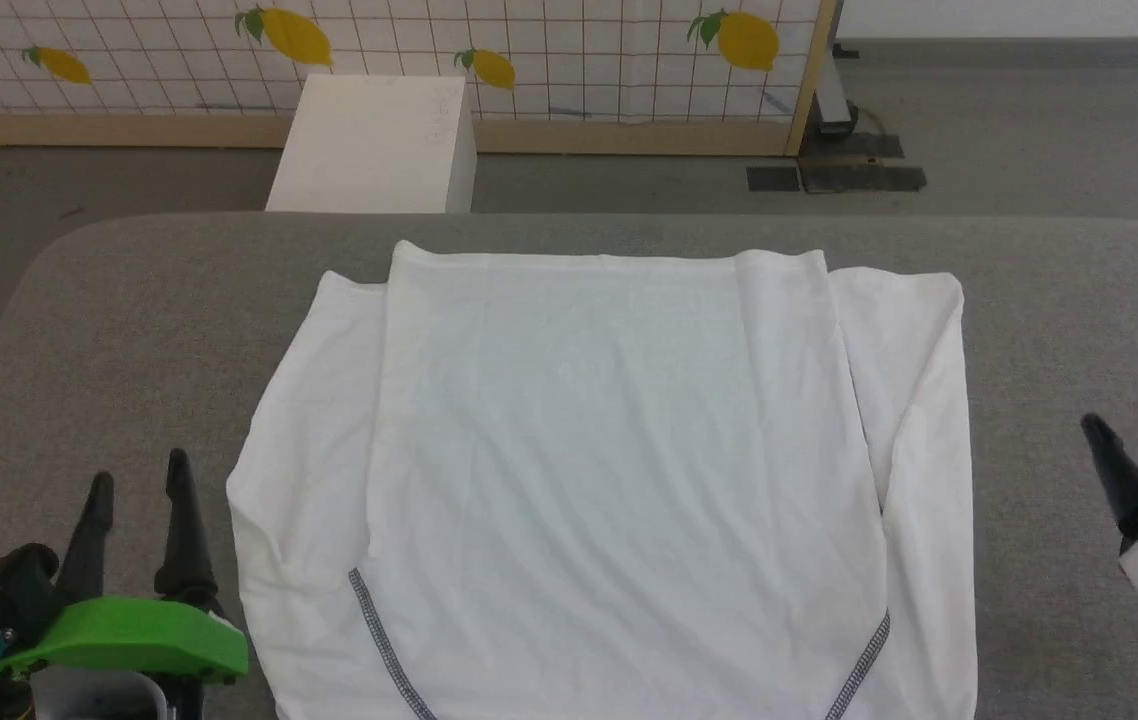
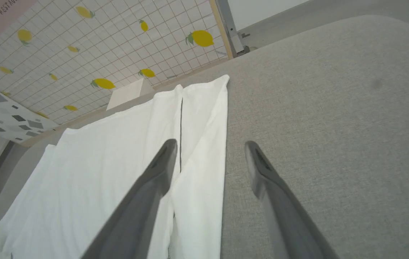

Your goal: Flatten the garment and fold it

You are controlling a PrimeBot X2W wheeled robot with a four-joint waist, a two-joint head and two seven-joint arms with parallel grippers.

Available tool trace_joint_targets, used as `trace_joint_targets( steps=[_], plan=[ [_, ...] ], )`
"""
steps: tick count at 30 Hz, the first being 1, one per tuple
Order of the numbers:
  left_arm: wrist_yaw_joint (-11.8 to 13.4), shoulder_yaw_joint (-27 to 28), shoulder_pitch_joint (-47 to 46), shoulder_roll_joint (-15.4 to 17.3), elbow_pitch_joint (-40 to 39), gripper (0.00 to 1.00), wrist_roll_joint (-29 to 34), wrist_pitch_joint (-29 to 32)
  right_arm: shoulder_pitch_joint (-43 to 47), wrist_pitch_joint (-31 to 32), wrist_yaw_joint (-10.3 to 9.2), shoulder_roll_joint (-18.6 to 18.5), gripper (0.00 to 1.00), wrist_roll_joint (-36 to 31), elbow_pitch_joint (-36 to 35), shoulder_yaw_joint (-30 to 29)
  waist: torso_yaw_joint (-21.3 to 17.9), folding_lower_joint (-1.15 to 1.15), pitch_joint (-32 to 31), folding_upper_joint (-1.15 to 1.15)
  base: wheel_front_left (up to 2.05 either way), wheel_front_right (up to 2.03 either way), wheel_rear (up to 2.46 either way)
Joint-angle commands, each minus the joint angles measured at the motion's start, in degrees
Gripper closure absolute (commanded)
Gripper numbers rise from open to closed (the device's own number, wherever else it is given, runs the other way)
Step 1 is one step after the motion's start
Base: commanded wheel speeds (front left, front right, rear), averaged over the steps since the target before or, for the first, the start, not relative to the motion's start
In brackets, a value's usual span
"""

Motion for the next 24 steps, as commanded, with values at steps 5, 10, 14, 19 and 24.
trace_joint_targets(
  steps=[5, 10, 14, 19, 24],
  plan=[
    [-2.9, 0.1, -5.0, -0.2, 2.6, 0.00, 5.5, -7.8, -12.1, -2.2, -0.08, -0.4, 0.00, -3.9, 6.4, -1.0, -0.2, 0.00, 5.3, 0.00, 0.00, 0.00, 0.00],
    [-4.8, 1.6, -8.8, -2.8, 2.0, 0.00, 10.0, -8.8, -23.3, -1.2, -0.08, -2.5, 0.00, -9.6, 13.8, -0.7, 0.6, 0.00, 10.5, 0.00, 0.00, 0.00, 0.00],
    [-7.5, 3.8, -10.6, -6.6, 1.1, 0.00, 13.7, -8.8, -34.1, 3.4, -0.08, -4.8, 0.00, -16.4, 21.7, 0.7, 2.1, 0.00, 15.9, 0.00, 0.00, 0.00, 0.00],
    [-9.4, 6.5, -11.3, -9.8, -0.2, 0.00, 16.4, -8.8, -42.3, 9.7, -0.08, -6.5, 0.00, -23.3, 27.9, 3.8, 3.0, 0.00, 20.5, 0.00, 0.00, 0.00, 0.00],
    [-11.8, 8.3, -12.5, -12.7, -1.3, 0.00, 18.6, -8.8, -48.4, 15.0, -0.08, -7.4, 0.00, -29.0, 31.9, 4.5, 4.2, 0.00, 24.1, 0.00, 0.00, 0.00, 0.00]
  ],
)
